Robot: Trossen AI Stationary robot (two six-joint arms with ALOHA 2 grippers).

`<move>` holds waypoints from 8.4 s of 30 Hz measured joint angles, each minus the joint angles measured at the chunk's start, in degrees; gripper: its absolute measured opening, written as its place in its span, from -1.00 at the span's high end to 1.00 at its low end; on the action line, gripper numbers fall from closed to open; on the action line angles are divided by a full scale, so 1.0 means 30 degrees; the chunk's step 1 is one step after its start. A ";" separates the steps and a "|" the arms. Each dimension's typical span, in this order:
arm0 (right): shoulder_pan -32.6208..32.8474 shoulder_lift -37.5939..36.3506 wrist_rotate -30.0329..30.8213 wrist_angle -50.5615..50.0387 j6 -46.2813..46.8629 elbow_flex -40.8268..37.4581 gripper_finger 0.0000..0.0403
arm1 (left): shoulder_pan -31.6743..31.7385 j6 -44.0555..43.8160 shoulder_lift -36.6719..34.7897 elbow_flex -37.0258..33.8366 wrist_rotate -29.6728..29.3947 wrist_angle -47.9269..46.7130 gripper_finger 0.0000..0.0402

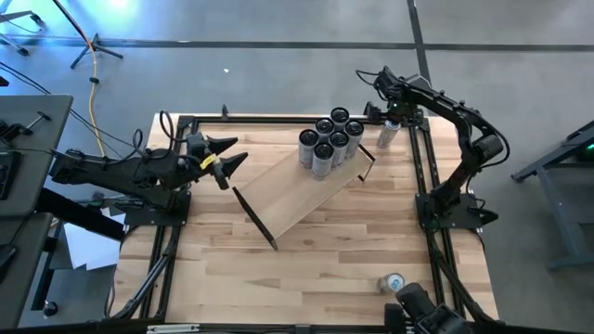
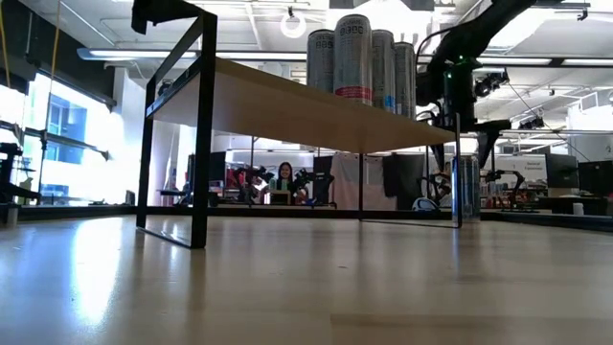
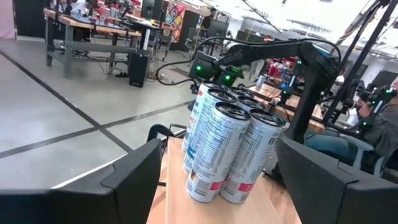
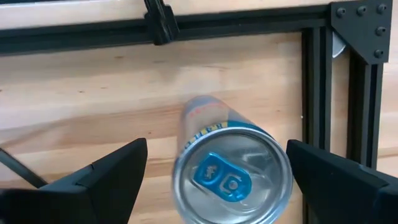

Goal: Place canned beverage on shelf
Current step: Put the top blue soda can on the shelf, then adjust the white-pink soda cans on the shelf

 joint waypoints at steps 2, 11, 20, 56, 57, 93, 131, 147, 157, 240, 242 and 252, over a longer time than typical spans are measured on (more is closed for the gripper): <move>0.0000 0.0000 0.0003 0.0033 0.0000 -0.0296 -0.84 | 0.0000 -0.0194 0.0000 0.0000 0.0000 -0.0030 -0.44; 0.0000 0.0000 -0.0005 0.1373 0.0169 -0.1484 -0.84 | 0.0000 -0.0766 0.0000 0.0000 0.0000 -0.0066 -0.44; -0.0274 -0.0007 0.0542 0.2424 0.0706 -0.1636 -0.84 | 0.0000 -0.1101 0.0000 0.0000 0.0007 -0.0110 -0.44; -0.0189 -0.0610 0.0138 0.1555 -0.2670 -0.1643 -0.07 | -0.0004 -0.1084 0.0922 0.0000 0.0214 -0.0118 -0.44; -0.0190 -0.0901 0.0139 0.1542 -0.2947 -0.1643 -0.07 | -0.0002 -0.1086 0.0897 0.0000 0.0439 -0.0079 -0.44; 1.4771 -1.3424 -0.6286 -0.3808 0.0799 -0.1629 -0.07 | -0.0117 -0.1368 -0.0262 0.0000 0.4008 0.1923 -0.44; 2.3871 -0.2227 -0.0960 -0.1672 -0.2220 1.1013 -0.08 | -0.3825 0.3096 0.2084 0.5457 0.3176 -0.3464 -0.44; 2.0874 0.5332 -0.0976 -0.6815 -0.5654 1.8693 -0.08 | -0.3825 -0.0196 0.2194 0.5457 0.3188 -0.6695 -0.44; 2.0078 0.6124 -0.0991 -0.7678 -0.5719 1.8574 -0.08 | -0.3825 -0.1290 0.2856 0.5457 0.3206 -0.7199 -0.44; 1.9649 0.6761 -0.1888 -0.6022 -0.6132 1.8494 -0.34 | -0.3810 -0.2077 0.5996 0.5442 0.3133 -0.6383 -0.44; 1.9642 0.6761 -0.1858 -0.5750 -0.6352 1.8494 -0.40 | -0.3810 -0.2070 0.5996 0.5442 0.3133 -0.6383 -0.44; 1.9635 0.6776 -0.1817 -0.5175 -0.6368 1.8494 -0.72 | -0.3810 -0.2070 0.5996 0.5442 0.3133 -0.6383 -0.44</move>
